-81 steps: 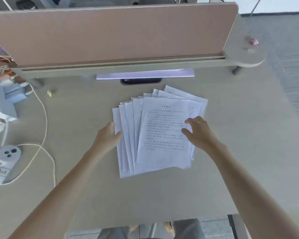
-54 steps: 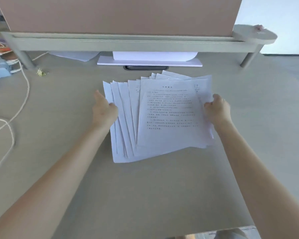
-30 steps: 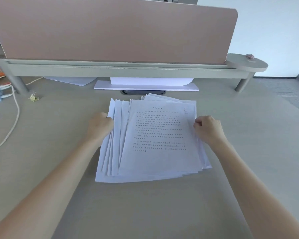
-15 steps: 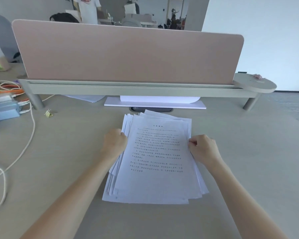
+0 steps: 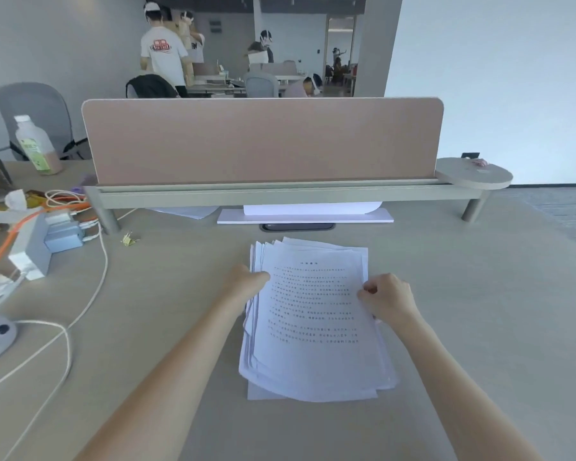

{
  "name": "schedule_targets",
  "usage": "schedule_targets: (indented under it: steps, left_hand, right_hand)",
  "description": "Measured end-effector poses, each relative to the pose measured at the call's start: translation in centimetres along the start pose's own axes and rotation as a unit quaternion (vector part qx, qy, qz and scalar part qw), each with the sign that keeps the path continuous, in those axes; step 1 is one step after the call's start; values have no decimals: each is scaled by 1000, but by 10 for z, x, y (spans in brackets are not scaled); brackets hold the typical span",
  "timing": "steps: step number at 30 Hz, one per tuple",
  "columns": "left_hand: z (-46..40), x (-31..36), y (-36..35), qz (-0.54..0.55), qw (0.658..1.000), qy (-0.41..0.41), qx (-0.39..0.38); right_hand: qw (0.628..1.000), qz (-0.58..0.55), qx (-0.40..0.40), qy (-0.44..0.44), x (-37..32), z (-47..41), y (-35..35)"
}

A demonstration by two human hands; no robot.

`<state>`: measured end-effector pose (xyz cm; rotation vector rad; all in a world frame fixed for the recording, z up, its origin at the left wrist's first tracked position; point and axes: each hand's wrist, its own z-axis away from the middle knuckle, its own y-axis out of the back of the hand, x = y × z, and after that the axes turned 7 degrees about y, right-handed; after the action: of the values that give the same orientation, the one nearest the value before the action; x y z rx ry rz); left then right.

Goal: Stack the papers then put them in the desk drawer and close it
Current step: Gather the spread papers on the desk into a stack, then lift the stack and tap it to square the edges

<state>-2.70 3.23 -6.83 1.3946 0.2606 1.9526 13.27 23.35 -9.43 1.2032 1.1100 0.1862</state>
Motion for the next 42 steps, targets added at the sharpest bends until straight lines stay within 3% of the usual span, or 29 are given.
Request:
schedule_targets:
  steps: [3, 9, 18, 23, 27, 30, 33, 42]
  left_hand:
    - [8, -1, -2, -30, 999, 2, -28]
    - [0, -15, -5, -79, 994, -73, 32]
    - [-47, -21, 11, 59, 989, -81, -112]
    - [-35, -24, 30, 132, 977, -92, -138]
    - [-27, -17, 34, 200, 963, -111, -142]
    - [-1, 3, 38, 230, 952, -141, -145]
    - [14, 21, 44, 244, 944, -167, -148]
    - [63, 35, 71, 272, 918, -280, -73]
  right_hand:
    - [998, -62, -13, -7, -3, 8, 3]
    - [996, -85, 20, -12, -7, 5, -12]
    - [991, -125, 12, -44, -15, -15, -27]
    - [979, -187, 12, -75, -20, -16, -26]
    - [950, -295, -21, -100, -30, -12, -15]
    - [889, -443, -48, -104, -33, -3, -2]
    - [865, -497, -2, -66, -41, 7, 18]
    - [884, -443, 131, 73, -88, 49, 75]
